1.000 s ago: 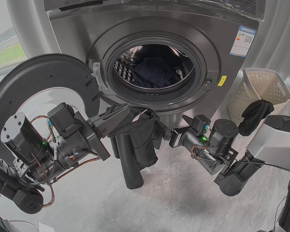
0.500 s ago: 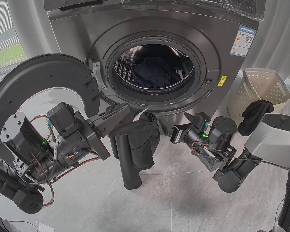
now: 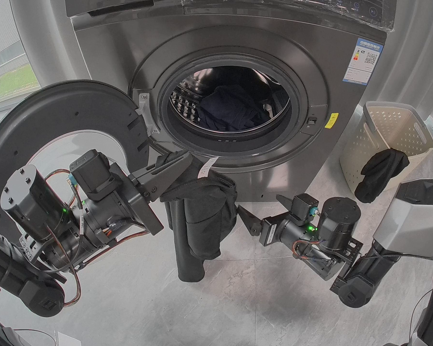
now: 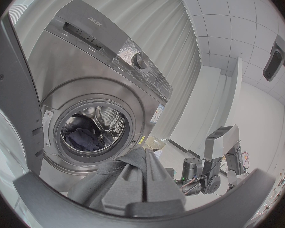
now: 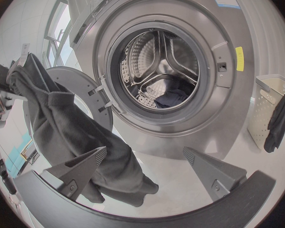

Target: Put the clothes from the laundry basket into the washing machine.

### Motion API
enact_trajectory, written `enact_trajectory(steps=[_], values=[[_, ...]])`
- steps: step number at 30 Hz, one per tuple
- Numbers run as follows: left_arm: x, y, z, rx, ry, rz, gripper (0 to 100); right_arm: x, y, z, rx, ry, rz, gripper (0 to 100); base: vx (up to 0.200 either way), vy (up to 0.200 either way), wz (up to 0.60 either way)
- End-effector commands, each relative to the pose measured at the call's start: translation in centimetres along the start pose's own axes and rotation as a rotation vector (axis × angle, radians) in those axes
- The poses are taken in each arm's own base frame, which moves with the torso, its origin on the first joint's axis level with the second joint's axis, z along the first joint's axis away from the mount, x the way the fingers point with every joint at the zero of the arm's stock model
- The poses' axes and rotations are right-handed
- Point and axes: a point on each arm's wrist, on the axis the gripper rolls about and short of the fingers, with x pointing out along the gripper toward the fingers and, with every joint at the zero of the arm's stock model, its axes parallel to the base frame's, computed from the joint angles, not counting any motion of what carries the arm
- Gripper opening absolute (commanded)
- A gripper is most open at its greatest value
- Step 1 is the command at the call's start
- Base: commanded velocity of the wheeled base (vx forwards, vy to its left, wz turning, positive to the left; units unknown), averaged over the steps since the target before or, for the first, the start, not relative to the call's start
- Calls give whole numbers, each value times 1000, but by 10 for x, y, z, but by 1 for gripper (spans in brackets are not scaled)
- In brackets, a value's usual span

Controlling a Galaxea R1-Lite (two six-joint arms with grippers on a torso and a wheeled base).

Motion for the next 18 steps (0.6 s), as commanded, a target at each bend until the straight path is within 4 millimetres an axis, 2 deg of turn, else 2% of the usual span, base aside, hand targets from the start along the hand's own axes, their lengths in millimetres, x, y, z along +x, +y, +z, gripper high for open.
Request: enact_trajectory(steps=[1,8,14,18], values=[[0,0,0,-1,1,0,0,-21,-1,7,-4,18,10,100,0,0,0],[0,0,-1,-2,4,1,0,-16,12,8,0,-1,45,100,0,0,0],[0,-1,-1,-3,6,-2,0,1,13,9,3,-29,43,100,0,0,0],[0,0,-1,-2,5,1,0,3,14,6,3,-26,43,100,0,0,0]])
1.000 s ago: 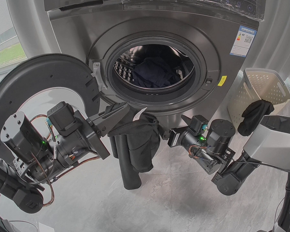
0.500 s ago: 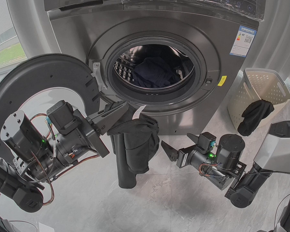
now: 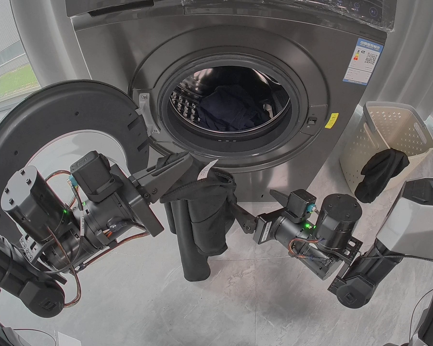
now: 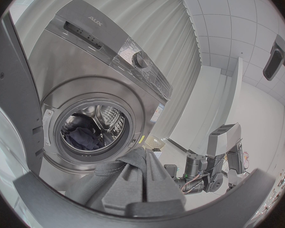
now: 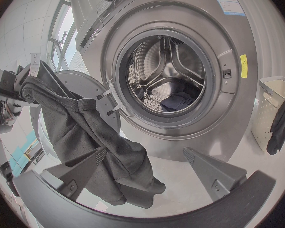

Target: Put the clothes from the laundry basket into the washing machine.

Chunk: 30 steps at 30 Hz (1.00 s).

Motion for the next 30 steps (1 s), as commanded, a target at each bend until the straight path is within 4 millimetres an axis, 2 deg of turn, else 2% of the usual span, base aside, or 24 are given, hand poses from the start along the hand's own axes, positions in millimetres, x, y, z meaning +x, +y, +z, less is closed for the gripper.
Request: enact_trajectory(steps=[1,8,12,20,30], values=[[0,0,0,0,-1,1,0,4,0,-5,-2,7,-2,100,0,0,0],[1,0,-2,-2,6,-2,0,5,2,-4,0,0,5,100,0,0,0],[0,1,0,2,-1,1,0,-3,3,-11,-6,37,9,100,0,0,0],[1,1,0,2,-2,1,0,-3,3,-17,-9,55,7,100,0,0,0],[0,-1,-1,-1,3,-4,0,20,3,-14,1,-6,3,100,0,0,0]])
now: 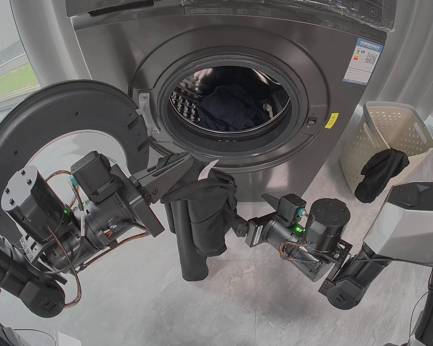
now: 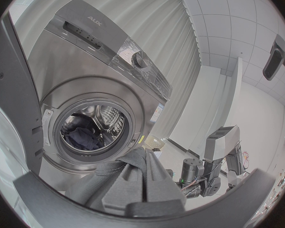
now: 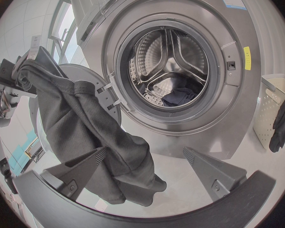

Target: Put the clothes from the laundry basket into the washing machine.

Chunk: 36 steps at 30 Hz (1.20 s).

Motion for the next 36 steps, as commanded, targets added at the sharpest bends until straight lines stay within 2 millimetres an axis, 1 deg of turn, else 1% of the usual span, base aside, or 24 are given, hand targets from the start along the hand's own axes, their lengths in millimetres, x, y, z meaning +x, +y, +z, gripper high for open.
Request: enact_trajectory(steps=[1,4,7,11,18,24,27,33,36], values=[[-1,-1,0,-1,2,-1,0,13,-2,0,5,-30,-9,100,0,0,0],[-1,-1,0,-1,3,-2,0,16,-3,8,9,-58,-11,100,0,0,0],[-1,-1,-1,-2,3,-5,0,17,-8,13,7,-71,-25,100,0,0,0],[-1,-1,-1,-2,3,-5,0,16,-10,9,4,-62,-29,100,0,0,0],[-1,-1,-1,-2,3,-5,0,22,-20,15,-1,-83,-56,100,0,0,0],[-1,-1,-1,-2,3,-5,0,24,-23,16,-1,-89,-64,100,0,0,0],[-1,-2,0,-2,3,-5,0,24,-23,17,1,-92,-64,100,0,0,0],[-1,-2,0,-2,2,-7,0,25,-16,10,0,-77,-49,100,0,0,0],[0,-2,0,-2,1,-9,0,26,-8,2,-1,-57,-27,100,0,0,0]])
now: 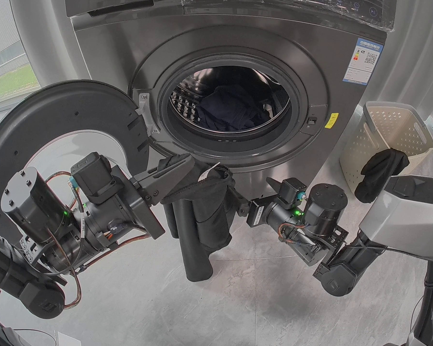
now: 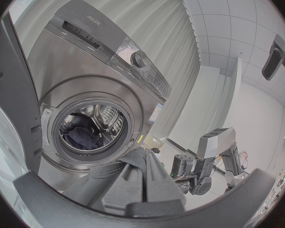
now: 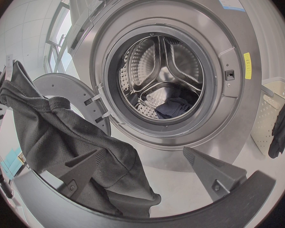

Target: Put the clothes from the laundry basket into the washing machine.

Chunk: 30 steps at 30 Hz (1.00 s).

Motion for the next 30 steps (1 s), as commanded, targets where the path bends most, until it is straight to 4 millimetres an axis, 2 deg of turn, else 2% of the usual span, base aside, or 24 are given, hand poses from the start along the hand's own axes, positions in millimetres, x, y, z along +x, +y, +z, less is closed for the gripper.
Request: enact_trajectory(steps=[1,9,15,22,26,30], values=[[0,0,0,0,-2,-1,0,-1,11,-11,-1,25,30,100,0,0,0],[1,1,1,2,-5,2,0,-9,40,-18,3,45,114,100,0,0,0],[0,1,2,3,-8,1,0,-10,44,-18,12,43,140,100,0,0,0],[-1,-1,4,4,-12,-4,0,3,39,-19,18,19,128,100,0,0,0],[-2,-2,5,5,-15,-5,0,20,21,-27,5,7,79,100,0,0,0],[-3,-2,5,5,-14,-7,0,27,10,-26,3,-7,52,100,0,0,0]])
